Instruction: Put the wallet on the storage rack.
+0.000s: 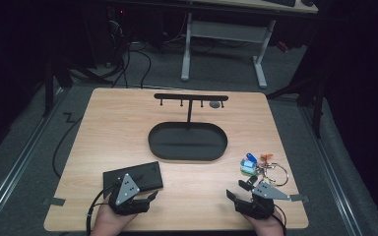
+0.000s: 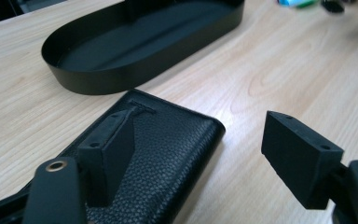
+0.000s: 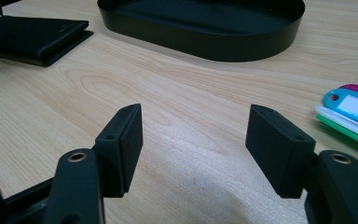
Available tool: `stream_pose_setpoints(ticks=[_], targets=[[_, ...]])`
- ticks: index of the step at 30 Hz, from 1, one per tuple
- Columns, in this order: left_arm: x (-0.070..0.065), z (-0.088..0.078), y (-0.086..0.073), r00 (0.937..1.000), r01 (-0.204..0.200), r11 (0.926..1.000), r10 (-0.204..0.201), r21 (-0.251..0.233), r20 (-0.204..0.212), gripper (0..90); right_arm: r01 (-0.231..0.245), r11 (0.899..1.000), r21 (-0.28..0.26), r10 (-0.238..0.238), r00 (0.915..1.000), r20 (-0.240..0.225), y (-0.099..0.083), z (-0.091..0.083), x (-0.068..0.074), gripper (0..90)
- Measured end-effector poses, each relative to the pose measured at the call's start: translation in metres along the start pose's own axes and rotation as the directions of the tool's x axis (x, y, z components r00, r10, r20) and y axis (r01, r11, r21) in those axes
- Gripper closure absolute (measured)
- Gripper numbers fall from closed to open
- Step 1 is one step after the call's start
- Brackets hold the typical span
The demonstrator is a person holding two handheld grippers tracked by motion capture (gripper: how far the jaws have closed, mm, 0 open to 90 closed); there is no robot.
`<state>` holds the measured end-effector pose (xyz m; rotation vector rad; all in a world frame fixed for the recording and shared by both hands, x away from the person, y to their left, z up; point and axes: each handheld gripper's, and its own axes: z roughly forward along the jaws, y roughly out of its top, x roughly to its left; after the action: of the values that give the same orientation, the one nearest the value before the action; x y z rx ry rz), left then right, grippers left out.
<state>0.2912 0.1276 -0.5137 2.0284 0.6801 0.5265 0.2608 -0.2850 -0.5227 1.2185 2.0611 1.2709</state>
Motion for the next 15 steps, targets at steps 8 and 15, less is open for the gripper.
stream_pose_setpoints(ticks=[8,15], targets=[[-0.0004,0.0026,0.0,0.9998,-0.018,0.9997,0.018,0.017,-0.001,26.0,-0.002,1.0,0.001,0.002,1.0,-0.003,0.0,0.0002,-0.0002,36.9],[0.002,0.0007,-0.0002,0.9998,-0.02,0.9995,0.02,0.024,-0.002,28.8,-0.001,1.0,0.005,0.001,1.0,-0.007,-0.0003,0.0013,-0.0001,36.8]])
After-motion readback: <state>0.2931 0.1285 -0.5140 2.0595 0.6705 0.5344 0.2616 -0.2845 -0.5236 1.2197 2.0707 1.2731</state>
